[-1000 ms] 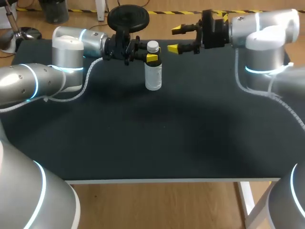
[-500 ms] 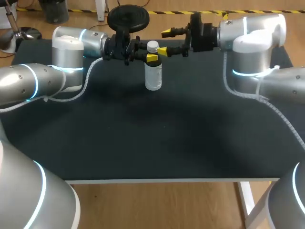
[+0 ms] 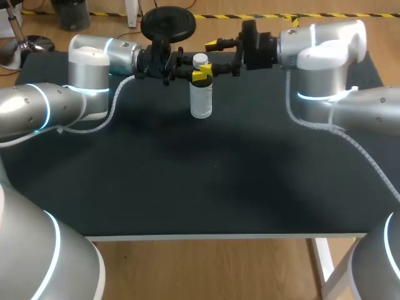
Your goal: Unscrew the bottle cap
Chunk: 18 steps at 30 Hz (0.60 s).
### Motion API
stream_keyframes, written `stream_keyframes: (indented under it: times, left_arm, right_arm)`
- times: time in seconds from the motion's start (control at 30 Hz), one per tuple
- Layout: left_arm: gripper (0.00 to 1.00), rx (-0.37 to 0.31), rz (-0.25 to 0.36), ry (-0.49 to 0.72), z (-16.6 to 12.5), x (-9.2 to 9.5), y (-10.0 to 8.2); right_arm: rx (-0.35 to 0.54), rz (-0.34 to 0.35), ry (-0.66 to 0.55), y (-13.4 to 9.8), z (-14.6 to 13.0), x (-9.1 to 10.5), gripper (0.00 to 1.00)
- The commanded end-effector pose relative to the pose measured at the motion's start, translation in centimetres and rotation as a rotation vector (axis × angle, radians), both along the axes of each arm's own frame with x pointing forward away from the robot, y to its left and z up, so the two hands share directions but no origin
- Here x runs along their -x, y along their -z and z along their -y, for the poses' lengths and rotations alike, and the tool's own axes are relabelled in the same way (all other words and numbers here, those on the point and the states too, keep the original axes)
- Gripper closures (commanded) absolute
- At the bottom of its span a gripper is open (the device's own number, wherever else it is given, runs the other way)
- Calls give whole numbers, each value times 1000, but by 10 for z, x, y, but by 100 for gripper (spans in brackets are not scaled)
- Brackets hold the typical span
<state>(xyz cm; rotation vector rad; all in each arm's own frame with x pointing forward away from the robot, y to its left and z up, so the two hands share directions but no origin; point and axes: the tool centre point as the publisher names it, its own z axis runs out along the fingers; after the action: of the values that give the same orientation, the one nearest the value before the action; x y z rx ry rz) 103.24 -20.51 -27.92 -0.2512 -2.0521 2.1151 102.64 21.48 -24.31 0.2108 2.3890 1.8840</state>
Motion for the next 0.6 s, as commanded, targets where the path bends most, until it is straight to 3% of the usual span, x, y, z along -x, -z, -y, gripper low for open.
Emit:
stream_keyframes:
  times: [0.03,0.33,0.6]
  left_arm:
    - [100,0,0,1,1,-1,0]
    - [100,0,0,1,1,-1,0]
    - [100,0,0,1,1,-1,0]
  right_arm:
    - [-4,14,19,3,-4,2,0]
    - [-39,83,112,3,-8,5,0]
    - [-26,99,147,0,-12,7,0]
